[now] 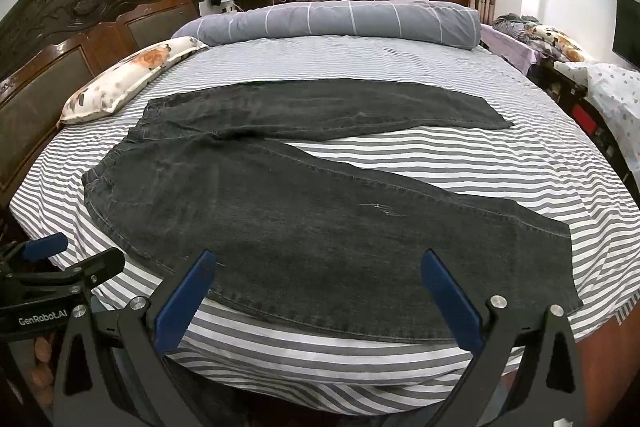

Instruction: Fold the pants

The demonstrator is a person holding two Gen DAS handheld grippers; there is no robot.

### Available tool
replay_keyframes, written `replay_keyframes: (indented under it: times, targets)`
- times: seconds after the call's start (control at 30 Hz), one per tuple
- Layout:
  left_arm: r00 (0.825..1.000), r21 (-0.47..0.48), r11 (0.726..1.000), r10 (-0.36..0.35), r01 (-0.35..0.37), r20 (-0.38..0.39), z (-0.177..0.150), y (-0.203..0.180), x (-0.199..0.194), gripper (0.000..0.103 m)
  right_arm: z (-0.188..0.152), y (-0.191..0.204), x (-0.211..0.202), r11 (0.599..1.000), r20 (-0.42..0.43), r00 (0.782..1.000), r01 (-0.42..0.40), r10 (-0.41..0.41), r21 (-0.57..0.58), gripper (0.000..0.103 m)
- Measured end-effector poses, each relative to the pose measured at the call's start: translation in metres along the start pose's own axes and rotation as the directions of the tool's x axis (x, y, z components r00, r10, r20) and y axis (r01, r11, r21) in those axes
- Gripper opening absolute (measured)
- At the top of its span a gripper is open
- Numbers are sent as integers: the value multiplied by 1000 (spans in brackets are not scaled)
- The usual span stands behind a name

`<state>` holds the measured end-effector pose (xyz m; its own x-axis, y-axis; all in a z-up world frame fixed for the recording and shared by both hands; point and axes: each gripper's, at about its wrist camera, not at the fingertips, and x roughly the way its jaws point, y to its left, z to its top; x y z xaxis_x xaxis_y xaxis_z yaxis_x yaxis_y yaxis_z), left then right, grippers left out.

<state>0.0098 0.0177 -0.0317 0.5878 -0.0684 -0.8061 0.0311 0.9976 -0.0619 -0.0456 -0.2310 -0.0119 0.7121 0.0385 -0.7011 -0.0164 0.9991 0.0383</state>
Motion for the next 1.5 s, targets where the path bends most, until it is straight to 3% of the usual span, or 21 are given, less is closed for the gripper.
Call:
replay_keyframes:
  times: [0.43,1.5]
  targets:
    - [998,52,997,59,-61,23,-2,-4,4,101,3,3,2,1000,-2,1000,-1,1,-14,102]
    - [999,58,998,40,-40,13,22,-17,12,101,23,11,15,1000,-12,1000,5,-4,15,102]
